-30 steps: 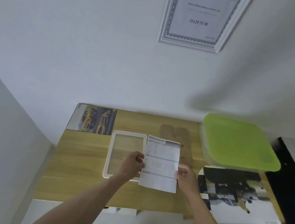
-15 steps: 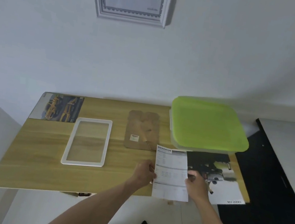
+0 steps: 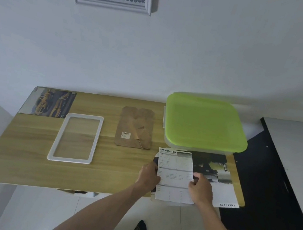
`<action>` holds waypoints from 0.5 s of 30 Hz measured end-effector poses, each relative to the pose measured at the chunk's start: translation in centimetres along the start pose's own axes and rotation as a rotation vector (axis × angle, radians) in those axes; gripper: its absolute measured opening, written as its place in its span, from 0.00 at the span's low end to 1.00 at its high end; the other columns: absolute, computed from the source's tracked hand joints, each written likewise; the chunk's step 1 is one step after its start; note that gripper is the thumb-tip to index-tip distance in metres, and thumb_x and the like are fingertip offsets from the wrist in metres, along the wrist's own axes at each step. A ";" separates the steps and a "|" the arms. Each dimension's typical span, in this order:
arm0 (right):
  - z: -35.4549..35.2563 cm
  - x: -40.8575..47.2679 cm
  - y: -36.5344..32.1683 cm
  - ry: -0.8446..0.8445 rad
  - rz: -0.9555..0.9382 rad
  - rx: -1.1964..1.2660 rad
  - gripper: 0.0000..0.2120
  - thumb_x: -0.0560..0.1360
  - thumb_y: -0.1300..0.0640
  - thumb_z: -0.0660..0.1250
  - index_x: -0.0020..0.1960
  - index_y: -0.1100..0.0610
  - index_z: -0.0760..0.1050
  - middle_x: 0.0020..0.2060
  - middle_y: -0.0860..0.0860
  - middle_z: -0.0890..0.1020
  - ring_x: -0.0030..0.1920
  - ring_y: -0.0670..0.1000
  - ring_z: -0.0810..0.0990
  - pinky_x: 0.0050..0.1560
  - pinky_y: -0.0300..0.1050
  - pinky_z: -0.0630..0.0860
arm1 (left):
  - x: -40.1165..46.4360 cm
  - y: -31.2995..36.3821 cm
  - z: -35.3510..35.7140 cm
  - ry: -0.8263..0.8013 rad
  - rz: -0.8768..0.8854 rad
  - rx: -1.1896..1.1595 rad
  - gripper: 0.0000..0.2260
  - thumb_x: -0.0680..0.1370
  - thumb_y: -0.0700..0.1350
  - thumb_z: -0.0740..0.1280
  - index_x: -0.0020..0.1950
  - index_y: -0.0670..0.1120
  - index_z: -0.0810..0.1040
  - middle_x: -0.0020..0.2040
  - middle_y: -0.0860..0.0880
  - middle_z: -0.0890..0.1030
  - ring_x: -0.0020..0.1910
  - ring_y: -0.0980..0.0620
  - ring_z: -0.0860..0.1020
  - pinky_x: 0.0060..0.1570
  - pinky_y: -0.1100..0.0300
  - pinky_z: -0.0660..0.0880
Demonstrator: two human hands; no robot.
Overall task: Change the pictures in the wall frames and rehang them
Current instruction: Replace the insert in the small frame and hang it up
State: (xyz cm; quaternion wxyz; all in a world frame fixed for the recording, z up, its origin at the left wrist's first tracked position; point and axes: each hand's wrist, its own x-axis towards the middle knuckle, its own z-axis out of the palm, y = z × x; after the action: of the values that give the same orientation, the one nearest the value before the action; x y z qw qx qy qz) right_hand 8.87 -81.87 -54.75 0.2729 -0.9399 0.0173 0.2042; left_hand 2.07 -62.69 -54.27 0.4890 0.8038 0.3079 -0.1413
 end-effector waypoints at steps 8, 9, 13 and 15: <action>0.6 -1.1 -1.8 0.167 -0.074 -0.277 0.18 0.77 0.49 0.65 0.65 0.54 0.72 0.59 0.53 0.74 0.57 0.54 0.75 0.45 0.46 0.71 | -0.3 -0.5 -1.1 0.049 0.056 0.035 0.13 0.73 0.40 0.69 0.57 0.43 0.76 0.46 0.46 0.81 0.43 0.49 0.80 0.39 0.57 0.78; 0.8 -1.1 -2.3 0.175 -0.128 -0.287 0.18 0.77 0.48 0.65 0.64 0.54 0.73 0.58 0.53 0.75 0.56 0.54 0.75 0.45 0.46 0.73 | -0.3 -0.7 -1.5 0.059 0.068 0.034 0.14 0.73 0.41 0.69 0.59 0.43 0.76 0.46 0.46 0.82 0.42 0.49 0.79 0.38 0.58 0.77; 2.4 -0.7 -5.7 0.141 -0.359 -0.288 0.16 0.76 0.49 0.66 0.62 0.55 0.76 0.55 0.53 0.79 0.52 0.53 0.78 0.44 0.48 0.79 | -0.1 -1.7 -4.9 0.136 0.132 0.074 0.18 0.74 0.47 0.70 0.63 0.44 0.75 0.49 0.48 0.80 0.44 0.50 0.77 0.41 0.61 0.73; 3.3 -0.9 -8.6 0.106 -0.429 -0.250 0.16 0.77 0.49 0.65 0.62 0.54 0.75 0.56 0.51 0.78 0.55 0.52 0.78 0.47 0.49 0.79 | 0.2 -2.6 -7.4 0.170 0.144 0.116 0.19 0.74 0.49 0.70 0.64 0.46 0.75 0.54 0.48 0.79 0.47 0.51 0.76 0.43 0.62 0.72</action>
State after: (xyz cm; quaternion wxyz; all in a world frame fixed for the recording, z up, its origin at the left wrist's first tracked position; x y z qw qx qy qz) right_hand 8.07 -72.94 -52.63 0.1904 -0.9579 -0.1937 0.0928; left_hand 0.04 -55.28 -52.63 0.4226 0.8600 0.2808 -0.0549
